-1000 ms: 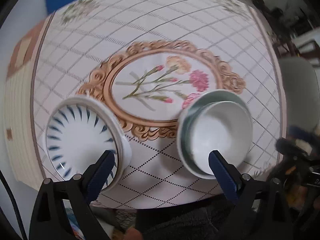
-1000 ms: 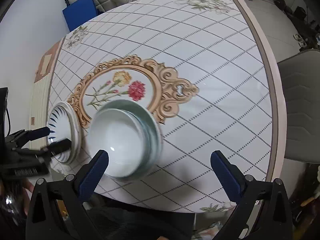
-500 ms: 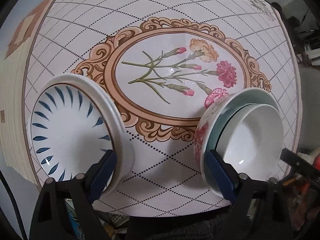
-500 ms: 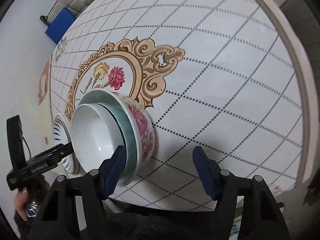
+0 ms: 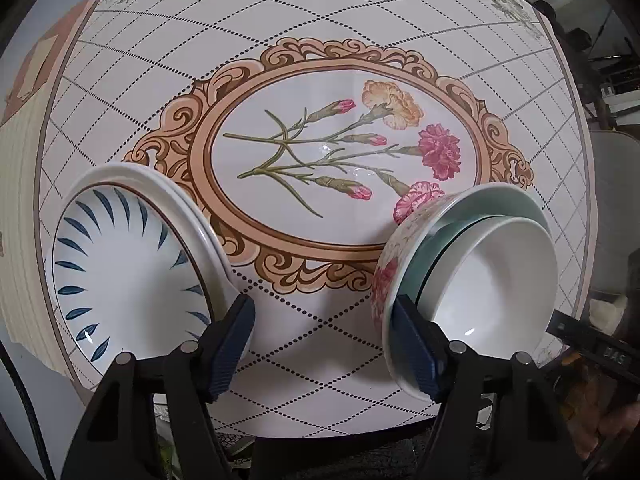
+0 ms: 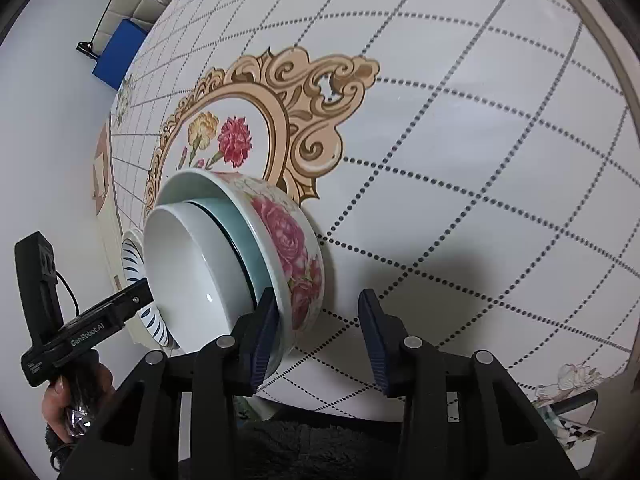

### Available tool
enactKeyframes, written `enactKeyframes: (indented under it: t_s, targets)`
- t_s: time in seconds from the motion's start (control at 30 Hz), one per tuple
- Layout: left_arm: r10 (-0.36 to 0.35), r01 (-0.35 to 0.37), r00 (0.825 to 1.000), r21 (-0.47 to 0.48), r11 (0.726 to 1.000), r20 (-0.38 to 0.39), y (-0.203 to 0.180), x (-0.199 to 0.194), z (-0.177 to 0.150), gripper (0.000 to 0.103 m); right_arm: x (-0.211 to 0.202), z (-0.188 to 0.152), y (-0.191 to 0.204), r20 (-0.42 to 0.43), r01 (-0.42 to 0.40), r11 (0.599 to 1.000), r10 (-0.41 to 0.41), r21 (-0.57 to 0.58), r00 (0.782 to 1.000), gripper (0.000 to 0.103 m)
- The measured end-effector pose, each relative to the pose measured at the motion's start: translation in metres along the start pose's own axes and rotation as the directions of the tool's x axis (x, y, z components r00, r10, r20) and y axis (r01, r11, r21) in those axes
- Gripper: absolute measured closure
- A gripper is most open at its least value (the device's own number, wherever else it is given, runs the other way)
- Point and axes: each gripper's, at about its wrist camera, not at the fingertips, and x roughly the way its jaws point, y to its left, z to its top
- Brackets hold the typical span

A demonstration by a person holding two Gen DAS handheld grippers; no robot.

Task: Organize plates and bowls
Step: 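Grasp the rim of the nested bowl stack with both tools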

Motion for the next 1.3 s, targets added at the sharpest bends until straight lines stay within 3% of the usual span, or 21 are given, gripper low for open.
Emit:
enactKeyframes:
  t_s: [0.17, 0.43, 0.53, 0.6, 0.63, 0.7, 0.8, 0.93, 1.07, 1.23, 1.3]
  targets:
    - [-0.020, 0.020, 1.000, 0.008, 1.000, 0.007, 0.003, 0.001, -0.001, 0.034, 0.004, 0.004, 0.003, -0.013, 0.011, 1.000, -0.011, -0.018, 1.000, 0.061]
    - [-0.071, 0.072, 0.997, -0.006, 0.997, 0.026, 0.013, 0.003, 0.000, 0.035, 0.016, 0.011, 0.018, -0.029, 0.119, 0.991, -0.121, -0.065, 0.992, 0.061]
    - [-0.124, 0.124, 0.992, -0.024, 0.992, 0.019, 0.017, 0.002, -0.001, 0.047, 0.020, 0.014, 0.016, -0.046, 0.106, 0.993, -0.108, -0.043, 0.993, 0.062]
    - [-0.146, 0.147, 0.989, -0.019, 0.989, 0.019, 0.015, 0.001, -0.001, 0.062, 0.022, 0.014, 0.017, -0.045, 0.107, 0.993, -0.109, -0.051, 0.993, 0.064]
    - [-0.147, 0.147, 0.989, -0.003, 0.989, 0.022, 0.011, -0.001, -0.002, 0.066, 0.022, 0.014, 0.018, -0.044, 0.099, 0.994, -0.102, -0.053, 0.994, 0.071]
    - [-0.150, 0.149, 0.988, 0.025, 0.988, 0.025, 0.001, -0.004, -0.002, 0.088, 0.023, 0.013, 0.025, -0.044, 0.072, 0.995, -0.075, -0.063, 0.996, 0.086]
    - [-0.152, 0.150, 0.988, 0.047, 0.988, 0.027, -0.008, -0.006, -0.003, 0.101, 0.024, 0.011, 0.038, -0.021, 0.143, 0.983, -0.146, -0.112, 0.989, 0.088]
    - [-0.164, 0.163, 0.986, 0.043, 0.986, 0.026, -0.007, -0.006, -0.003, 0.101, 0.023, 0.011, 0.038, -0.023, 0.132, 0.984, -0.136, -0.119, 0.991, 0.088]
    - [-0.219, 0.218, 0.976, -0.019, 0.976, -0.002, 0.004, -0.010, -0.002, 0.095, 0.023, 0.015, 0.035, -0.062, 0.113, 0.985, -0.121, -0.128, 0.991, 0.084]
    - [-0.291, 0.290, 0.957, -0.083, 0.954, -0.003, 0.019, -0.021, -0.001, 0.074, 0.001, 0.016, 0.015, -0.053, 0.148, 0.983, -0.154, -0.108, 0.987, 0.024]
    - [-0.305, 0.304, 0.952, -0.087, 0.949, 0.002, 0.019, -0.023, -0.002, 0.039, -0.010, 0.016, 0.007, -0.043, 0.103, 0.991, -0.106, -0.080, 0.993, 0.017]
